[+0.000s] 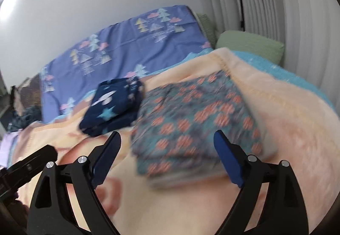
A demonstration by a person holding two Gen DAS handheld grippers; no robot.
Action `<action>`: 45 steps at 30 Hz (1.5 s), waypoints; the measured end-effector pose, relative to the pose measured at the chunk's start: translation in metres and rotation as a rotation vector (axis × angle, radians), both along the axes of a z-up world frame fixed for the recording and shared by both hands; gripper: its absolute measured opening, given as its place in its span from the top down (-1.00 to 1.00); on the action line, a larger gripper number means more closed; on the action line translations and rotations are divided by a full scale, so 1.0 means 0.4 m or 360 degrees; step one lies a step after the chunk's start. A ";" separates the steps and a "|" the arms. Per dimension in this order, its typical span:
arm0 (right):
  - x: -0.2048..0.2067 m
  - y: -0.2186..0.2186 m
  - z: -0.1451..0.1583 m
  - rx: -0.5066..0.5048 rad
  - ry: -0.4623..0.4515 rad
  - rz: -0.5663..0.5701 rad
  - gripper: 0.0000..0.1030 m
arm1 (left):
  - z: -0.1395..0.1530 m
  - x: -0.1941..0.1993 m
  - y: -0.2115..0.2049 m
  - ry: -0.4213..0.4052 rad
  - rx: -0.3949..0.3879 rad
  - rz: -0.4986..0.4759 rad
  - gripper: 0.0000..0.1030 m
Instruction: Fold small clothes
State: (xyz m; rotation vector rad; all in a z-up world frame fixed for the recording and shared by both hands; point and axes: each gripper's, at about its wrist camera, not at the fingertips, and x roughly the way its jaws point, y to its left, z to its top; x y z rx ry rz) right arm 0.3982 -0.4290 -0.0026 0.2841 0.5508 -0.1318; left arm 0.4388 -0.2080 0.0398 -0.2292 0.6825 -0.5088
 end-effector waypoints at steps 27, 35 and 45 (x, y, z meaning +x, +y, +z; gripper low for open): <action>-0.829 0.129 0.189 -0.0212 -0.0217 0.0031 -0.97 | 0.138 -0.825 0.070 -0.0413 0.0318 -0.0021 -0.96; -0.926 0.123 0.104 -0.0056 -0.0256 0.0015 -0.97 | 0.101 -0.911 0.081 -0.0446 0.0326 0.0048 -0.96; -0.926 0.152 0.101 -0.0115 -0.0236 0.0048 -0.97 | 0.076 -0.910 0.098 -0.0410 0.0339 0.0100 -0.96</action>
